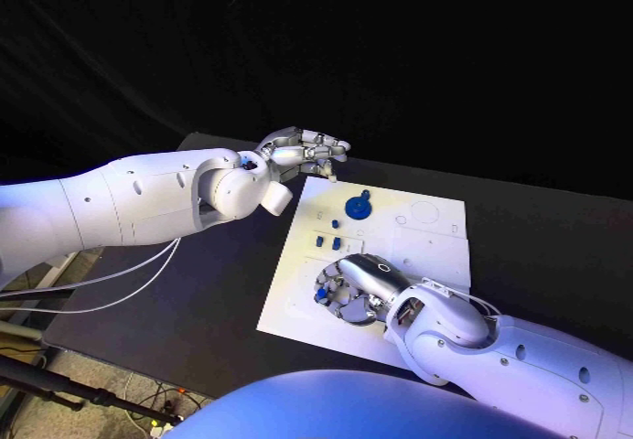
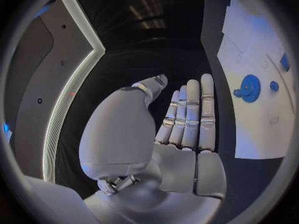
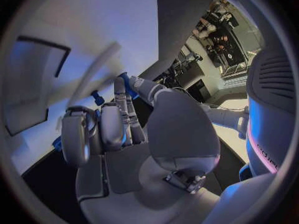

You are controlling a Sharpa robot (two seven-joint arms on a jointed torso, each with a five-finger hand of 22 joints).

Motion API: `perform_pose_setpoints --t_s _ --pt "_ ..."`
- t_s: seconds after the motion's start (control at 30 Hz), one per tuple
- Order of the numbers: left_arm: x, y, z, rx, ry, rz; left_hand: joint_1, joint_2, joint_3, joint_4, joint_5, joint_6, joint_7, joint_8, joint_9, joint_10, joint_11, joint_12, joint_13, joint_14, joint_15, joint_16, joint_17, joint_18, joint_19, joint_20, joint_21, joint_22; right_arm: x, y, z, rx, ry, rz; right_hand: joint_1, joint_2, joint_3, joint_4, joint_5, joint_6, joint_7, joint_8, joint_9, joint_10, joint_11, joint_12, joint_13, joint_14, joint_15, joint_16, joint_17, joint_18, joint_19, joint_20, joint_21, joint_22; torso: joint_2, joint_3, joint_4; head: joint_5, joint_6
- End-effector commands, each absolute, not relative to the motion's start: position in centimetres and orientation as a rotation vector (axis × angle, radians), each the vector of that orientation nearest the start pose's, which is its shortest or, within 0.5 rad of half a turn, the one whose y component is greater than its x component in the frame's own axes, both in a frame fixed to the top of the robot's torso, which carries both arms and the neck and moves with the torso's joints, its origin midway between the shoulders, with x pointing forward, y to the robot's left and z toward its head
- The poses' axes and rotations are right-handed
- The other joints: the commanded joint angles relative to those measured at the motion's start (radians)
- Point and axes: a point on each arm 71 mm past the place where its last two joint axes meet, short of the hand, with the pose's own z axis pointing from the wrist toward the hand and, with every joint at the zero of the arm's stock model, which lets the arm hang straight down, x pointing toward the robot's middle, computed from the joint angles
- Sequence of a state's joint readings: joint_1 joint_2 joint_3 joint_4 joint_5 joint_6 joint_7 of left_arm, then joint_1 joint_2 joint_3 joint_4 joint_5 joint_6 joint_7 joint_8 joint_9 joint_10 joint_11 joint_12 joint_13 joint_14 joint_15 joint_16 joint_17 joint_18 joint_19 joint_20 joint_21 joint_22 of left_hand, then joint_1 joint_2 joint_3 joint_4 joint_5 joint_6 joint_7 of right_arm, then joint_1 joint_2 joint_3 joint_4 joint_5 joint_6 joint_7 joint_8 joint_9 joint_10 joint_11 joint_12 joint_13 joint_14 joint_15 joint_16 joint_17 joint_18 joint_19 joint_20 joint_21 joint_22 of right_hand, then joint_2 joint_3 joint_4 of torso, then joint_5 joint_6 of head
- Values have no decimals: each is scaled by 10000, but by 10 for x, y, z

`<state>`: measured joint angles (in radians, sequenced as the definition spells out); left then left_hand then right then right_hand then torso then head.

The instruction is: Assemble the parts on the task board

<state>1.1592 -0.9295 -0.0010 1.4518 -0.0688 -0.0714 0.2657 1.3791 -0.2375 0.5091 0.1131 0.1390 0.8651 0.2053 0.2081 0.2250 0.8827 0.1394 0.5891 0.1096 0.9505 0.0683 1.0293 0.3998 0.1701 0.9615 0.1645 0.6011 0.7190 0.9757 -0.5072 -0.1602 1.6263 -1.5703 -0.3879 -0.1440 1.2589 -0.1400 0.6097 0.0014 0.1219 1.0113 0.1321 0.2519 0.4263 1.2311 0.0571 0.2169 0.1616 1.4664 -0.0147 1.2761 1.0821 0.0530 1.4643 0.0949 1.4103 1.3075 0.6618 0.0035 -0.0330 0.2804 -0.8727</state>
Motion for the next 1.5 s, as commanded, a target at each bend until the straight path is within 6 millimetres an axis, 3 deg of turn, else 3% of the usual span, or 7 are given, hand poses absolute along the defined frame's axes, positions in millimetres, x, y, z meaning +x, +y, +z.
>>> perform_pose_setpoints --t_s 0.03,0.43,0.53,0.73,0.97,1.33,1.5 --pt "491 259 -193 -11186 15976 -15671 5 73 -52 5 1 -71 13 -44 -11 -76 16 53 8 -10 37 -30 -13 119 54 0 -33 -10 350 -11 -289 -4244 18297 10197 -13 51 -20 -19 39 -21 -1 69 11 52 5 28 17 148 -45 28 -5 -125 251 -77 -9 1833 4 0 0 -1 1" --pt "490 260 -193 -11197 16018 -15667 -5 72 -61 16 0 -80 16 -49 -13 -91 19 50 7 -11 40 -31 -15 118 57 2 -41 -15 350 -12 -288 -4332 18325 9996 -53 -18 -84 -35 37 -128 15 8 -10 117 -11 132 156 140 -62 21 -26 -124 248 -96 -19 1834 0 -2 0 -15 1" --pt "490 260 -193 -11199 16017 -15663 -5 72 -61 16 0 -80 16 -49 -13 -91 19 50 7 -11 40 -31 -15 118 57 2 -41 -15 350 -12 -288 -4302 18269 10017 -116 -103 -130 -29 50 -391 78 -182 -96 103 20 227 309 135 -46 17 -45 -123 243 -95 -34 1834 -1 0 2 -22 1" --pt "490 261 -193 -11205 16020 -15653 -5 72 -61 16 0 -80 16 -49 -13 -91 19 50 7 -11 40 -31 -15 118 57 2 -41 -15 350 -14 -285 -4057 17945 10142 -279 -476 -340 -12 208 -1649 75 -1035 -453 -80 -87 476 741 118 -115 0 -105 -114 236 -129 -70 1838 -2 1 -5 -40 1" --pt "491 262 -194 -11214 16018 -15634 -5 72 -61 16 0 -80 16 -49 -13 -91 19 50 7 -11 40 -31 -15 118 57 2 -41 -15 349 -20 -278 -3600 17420 10411 -313 -654 -572 17 262 -2571 -165 -1556 -657 -239 -223 667 1094 122 -233 -12 -132 -120 253 -246 -66 1860 -18 4 -21 -72 1" --pt "491 264 -194 -11234 15994 -15583 -5 72 -61 16 0 -80 16 -49 -13 -91 19 50 7 -11 40 -31 -15 118 57 2 -41 -15 347 -43 -255 -2411 16496 11331 -241 -609 -653 48 346 -2281 -80 -1403 -589 -156 -239 917 1382 145 -255 28 -83 -137 292 -282 -15 1898 -39 6 -36 -271 1" --pt "491 265 -195 -11255 16006 -15535 -5 72 -61 16 0 -80 16 -49 -13 -91 19 50 7 -11 40 -31 -15 118 57 2 -41 -15 359 -77 -239 -393 17034 11887 -192 -462 -713 132 390 -877 186 -715 -368 27 14 1641 2039 165 -45 115 -6 -153 322 -116 24 1940 -97 -9 -76 -537 1"
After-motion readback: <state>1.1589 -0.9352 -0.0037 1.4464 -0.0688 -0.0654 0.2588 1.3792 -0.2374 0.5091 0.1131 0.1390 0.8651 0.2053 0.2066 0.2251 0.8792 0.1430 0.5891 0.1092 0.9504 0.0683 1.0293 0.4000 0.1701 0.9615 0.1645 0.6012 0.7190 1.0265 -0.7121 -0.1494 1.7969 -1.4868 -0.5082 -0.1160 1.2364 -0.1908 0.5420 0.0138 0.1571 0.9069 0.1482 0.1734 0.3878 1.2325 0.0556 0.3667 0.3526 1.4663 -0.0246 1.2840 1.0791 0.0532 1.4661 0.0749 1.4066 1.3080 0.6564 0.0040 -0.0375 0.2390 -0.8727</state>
